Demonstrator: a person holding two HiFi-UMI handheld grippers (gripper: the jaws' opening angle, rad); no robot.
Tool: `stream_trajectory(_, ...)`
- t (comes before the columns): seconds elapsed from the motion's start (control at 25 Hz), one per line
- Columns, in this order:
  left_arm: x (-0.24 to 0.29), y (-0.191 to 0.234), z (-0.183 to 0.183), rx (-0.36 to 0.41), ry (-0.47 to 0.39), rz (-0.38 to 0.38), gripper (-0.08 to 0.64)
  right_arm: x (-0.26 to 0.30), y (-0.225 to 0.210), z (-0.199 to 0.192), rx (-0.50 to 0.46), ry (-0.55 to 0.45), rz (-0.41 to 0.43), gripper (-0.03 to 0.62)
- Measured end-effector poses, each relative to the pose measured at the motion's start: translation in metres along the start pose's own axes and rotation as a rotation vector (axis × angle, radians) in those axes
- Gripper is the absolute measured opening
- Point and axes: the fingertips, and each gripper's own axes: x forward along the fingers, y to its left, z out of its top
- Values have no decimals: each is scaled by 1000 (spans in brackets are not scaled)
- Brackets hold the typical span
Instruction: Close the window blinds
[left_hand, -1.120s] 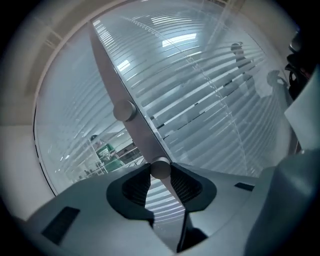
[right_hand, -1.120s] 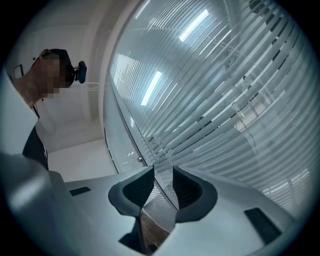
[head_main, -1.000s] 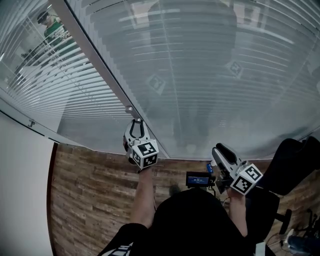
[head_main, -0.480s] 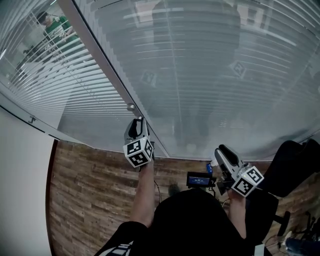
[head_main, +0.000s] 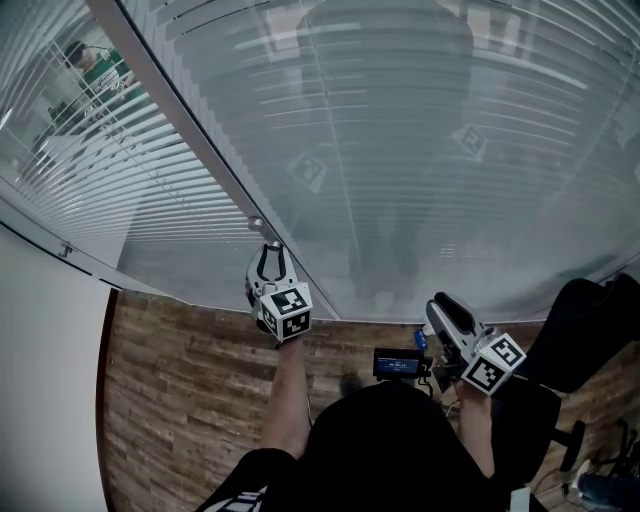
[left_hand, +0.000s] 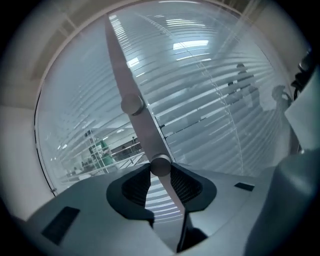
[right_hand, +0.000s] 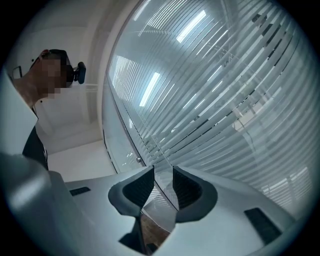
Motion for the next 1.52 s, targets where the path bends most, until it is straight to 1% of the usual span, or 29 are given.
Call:
stream_trajectory(0.08,1,2,-1,84,11,19,138,2,1,-2,3,1,9,103)
stream_trajectory(0.16,1,7,0,140,17,32,138,6,5,-1,4,2,18,101)
stream_trajectory(0.2,1,9,0,150,18,33,138,7,7,0,4,3,22,101)
stream_trajectory(0.24,1,10,0,145,17,29,138,8,8,1,4,3,26,101)
stream_trajectory(0.28,1,10,-1,118,15,17,138,7,9,2,5,2,30,101)
stream_trajectory(0.32,0,10,-1,61,11,-2,138,6,9,2,6,-1,32,101)
stream_trajectory(0.36,-3,12,-1,-28,6,-25,139,4,10,4,7,-4,34,101)
stream_trajectory(0.44,-14,14,0,-246,-12,-63,144,-2,10,6,13,-13,35,103)
stream_trajectory(0.48,-20,13,2,-329,-23,-75,144,-5,7,7,19,-17,34,101)
stream_trajectory(0.52,-26,12,4,-381,-36,-82,144,-7,4,8,26,-20,32,101)
stream_trajectory(0.64,-44,10,16,-443,-81,-114,144,-9,1,11,49,-29,28,101)
stream_trajectory(0.72,-65,8,33,-497,-118,-166,144,-16,11,18,57,-40,34,101)
stream_trajectory(0.84,-102,-3,61,-596,-183,-307,144,-35,30,30,58,-64,48,101)
stream_trajectory(0.92,-117,-11,75,-652,-217,-403,144,-40,32,34,65,-74,49,101)
stream_trajectory(1.0,-127,-16,82,-667,-223,-466,144,-41,30,33,83,-69,45,101)
stream_trajectory(1.16,-141,-18,87,-619,-205,-510,144,-39,18,25,109,-57,32,101)
stream_trajectory(1.36,-151,-24,87,-596,-221,-564,144,-44,11,24,86,-73,8,101)
stream_trajectory(1.52,-141,-41,90,-592,-253,-640,144,-48,0,22,68,-89,-34,101)
